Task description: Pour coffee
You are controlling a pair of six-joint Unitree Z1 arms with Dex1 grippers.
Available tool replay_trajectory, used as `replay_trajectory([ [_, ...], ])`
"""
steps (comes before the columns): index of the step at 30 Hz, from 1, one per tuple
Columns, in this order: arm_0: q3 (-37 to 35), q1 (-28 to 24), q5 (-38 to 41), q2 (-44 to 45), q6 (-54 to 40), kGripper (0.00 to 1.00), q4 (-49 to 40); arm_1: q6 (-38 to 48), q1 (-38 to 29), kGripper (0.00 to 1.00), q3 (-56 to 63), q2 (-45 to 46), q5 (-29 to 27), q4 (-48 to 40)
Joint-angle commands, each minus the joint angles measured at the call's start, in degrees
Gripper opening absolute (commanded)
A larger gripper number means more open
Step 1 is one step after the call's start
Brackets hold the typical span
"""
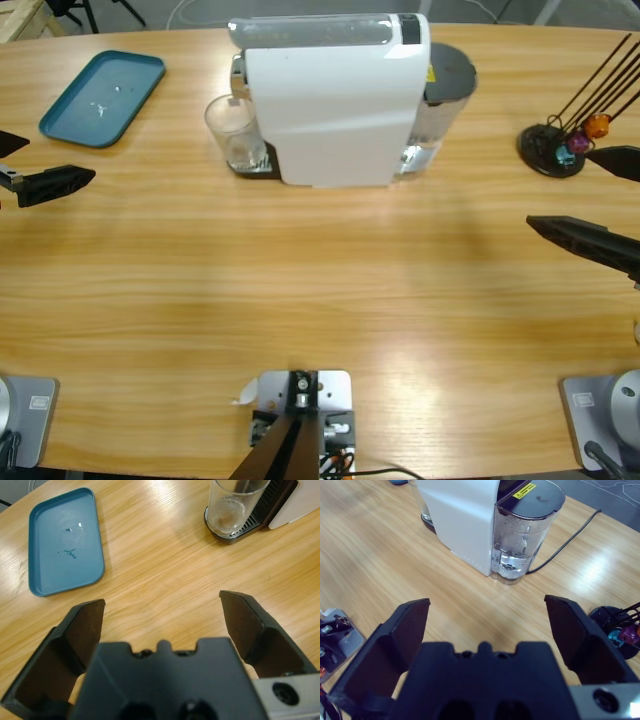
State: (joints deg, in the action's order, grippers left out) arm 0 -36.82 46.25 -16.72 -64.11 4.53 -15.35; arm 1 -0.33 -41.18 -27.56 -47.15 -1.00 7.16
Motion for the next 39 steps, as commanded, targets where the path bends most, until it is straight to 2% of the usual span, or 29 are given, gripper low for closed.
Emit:
replay_trajectory([
  [1,2.28,0.25,-0.24,-0.93,0.57,1.000,0.94,0.68,-0.22,1.000,2.25,-1.72,0.56,-0.30],
  [39,2.28,0.25,-0.26,-0.87,0.57,0.996,1.20,1.56,-0.22,1.000,2.42,-0.93,-0.01,-0.25],
])
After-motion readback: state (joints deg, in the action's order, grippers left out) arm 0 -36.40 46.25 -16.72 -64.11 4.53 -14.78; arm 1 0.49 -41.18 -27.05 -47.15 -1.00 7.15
